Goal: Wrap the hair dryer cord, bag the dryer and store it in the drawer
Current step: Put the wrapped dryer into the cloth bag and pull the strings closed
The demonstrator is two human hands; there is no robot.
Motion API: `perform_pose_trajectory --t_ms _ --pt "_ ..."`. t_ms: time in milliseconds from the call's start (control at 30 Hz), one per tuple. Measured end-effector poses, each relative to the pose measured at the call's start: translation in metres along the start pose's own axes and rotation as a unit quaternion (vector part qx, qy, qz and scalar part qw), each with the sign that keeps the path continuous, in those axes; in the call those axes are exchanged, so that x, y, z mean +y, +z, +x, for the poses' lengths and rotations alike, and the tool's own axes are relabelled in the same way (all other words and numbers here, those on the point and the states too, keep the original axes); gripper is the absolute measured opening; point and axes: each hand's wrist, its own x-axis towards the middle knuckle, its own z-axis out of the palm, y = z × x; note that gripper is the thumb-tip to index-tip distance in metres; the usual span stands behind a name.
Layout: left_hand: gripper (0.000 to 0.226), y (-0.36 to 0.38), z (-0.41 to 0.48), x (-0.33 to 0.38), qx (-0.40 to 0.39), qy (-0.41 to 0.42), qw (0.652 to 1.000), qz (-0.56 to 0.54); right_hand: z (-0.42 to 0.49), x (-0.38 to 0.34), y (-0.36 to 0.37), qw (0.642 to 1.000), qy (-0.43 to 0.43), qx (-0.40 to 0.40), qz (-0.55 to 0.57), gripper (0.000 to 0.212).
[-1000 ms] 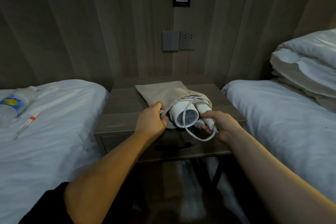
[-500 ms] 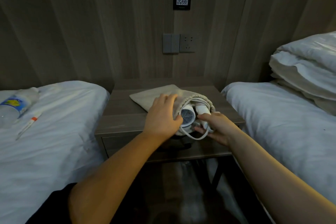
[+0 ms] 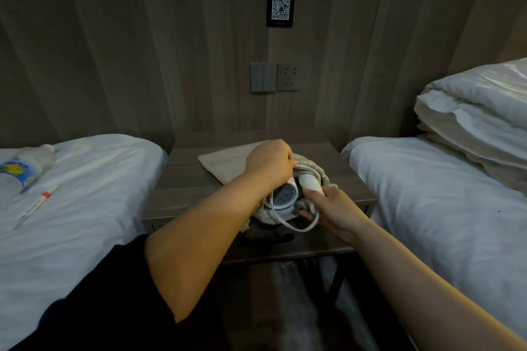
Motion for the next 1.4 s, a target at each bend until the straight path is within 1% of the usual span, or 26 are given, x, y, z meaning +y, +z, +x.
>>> perform_pose_trajectory --t_ms 67,200,267,333,400,467,567,600,667,700,767,833,867,967,1033,1100,1200,1267,1333,1400 --pt "0.017 0.002 -0.002 -0.001 0.011 0.008 1.0 -0.007 -0.001 0.003 0.0 1.0 -0.011 -0.003 0.012 0.037" --pt "0.008 0.004 -0.007 0.0 0.074 0.06 0.995 -0.033 -0.001 0.005 0.002 1.0 -0.026 -0.012 0.01 0.036" --pt "0.007 0.004 -0.008 0.006 0.079 0.097 0.99 -0.057 0.0 0.003 0.006 0.999 -0.036 0.001 -0.016 0.03" --pt "0.007 0.004 -0.01 0.014 0.087 0.139 0.982 -0.092 0.002 0.001 0.011 0.999 -0.032 0.03 -0.017 0.026" --pt "0.007 0.003 -0.013 0.015 0.097 0.169 0.973 -0.126 0.004 -0.001 0.017 0.998 -0.006 0.05 0.048 0.027" --pt "0.007 0.006 -0.017 0.002 0.094 0.178 0.973 -0.109 0.005 -0.003 0.021 0.991 0.013 0.053 0.122 0.025" --pt "0.008 0.02 -0.024 -0.03 0.085 0.158 0.983 -0.03 0.006 -0.004 0.029 0.983 0.016 0.055 0.172 0.023" --pt "0.011 0.024 -0.027 -0.038 0.095 0.146 0.985 -0.014 0.006 -0.004 0.033 0.981 0.017 0.053 0.185 0.023" --pt "0.025 0.028 -0.034 -0.049 0.11 0.106 0.988 -0.009 0.006 -0.006 0.038 0.977 0.019 0.035 0.211 0.021" --pt "0.03 0.028 -0.038 -0.053 0.112 0.079 0.99 -0.018 0.006 -0.007 0.038 0.973 0.023 0.016 0.227 0.019" --pt "0.034 0.03 -0.043 -0.064 0.108 0.02 0.993 -0.044 0.002 -0.01 0.034 0.963 0.034 -0.055 0.263 0.02" --pt "0.033 0.031 -0.048 -0.075 0.109 -0.023 0.991 -0.072 -0.002 -0.01 0.027 0.95 0.041 -0.118 0.286 0.026" --pt "0.032 0.032 -0.05 -0.079 0.109 -0.035 0.99 -0.083 -0.004 -0.009 0.025 0.949 0.043 -0.126 0.286 0.031" --pt "0.027 0.032 -0.053 -0.083 0.088 -0.056 0.989 -0.108 -0.003 -0.002 0.024 0.955 0.03 -0.087 0.282 0.043" --pt "0.02 0.031 -0.053 -0.079 0.072 -0.061 0.987 -0.134 -0.001 0.001 0.028 0.96 0.03 -0.039 0.277 0.045" --pt "0.017 0.027 -0.053 -0.075 0.079 -0.05 0.986 -0.141 0.003 0.004 0.033 0.961 0.034 0.017 0.273 0.044" --pt "0.016 0.021 -0.054 -0.073 0.118 -0.004 0.987 -0.107 0.001 0.002 0.04 0.957 0.05 0.094 0.269 0.043" --pt "0.015 0.018 -0.055 -0.073 0.12 0.041 0.989 -0.074 0.0 -0.002 0.045 0.943 0.067 0.127 0.301 0.046" --pt "0.012 0.016 -0.057 -0.074 0.105 0.092 0.989 -0.058 0.001 -0.007 0.05 0.93 0.074 0.142 0.331 0.048" --pt "0.011 0.016 -0.059 -0.075 0.092 0.129 0.985 -0.065 0.005 -0.011 0.055 0.944 0.073 0.137 0.291 0.047"
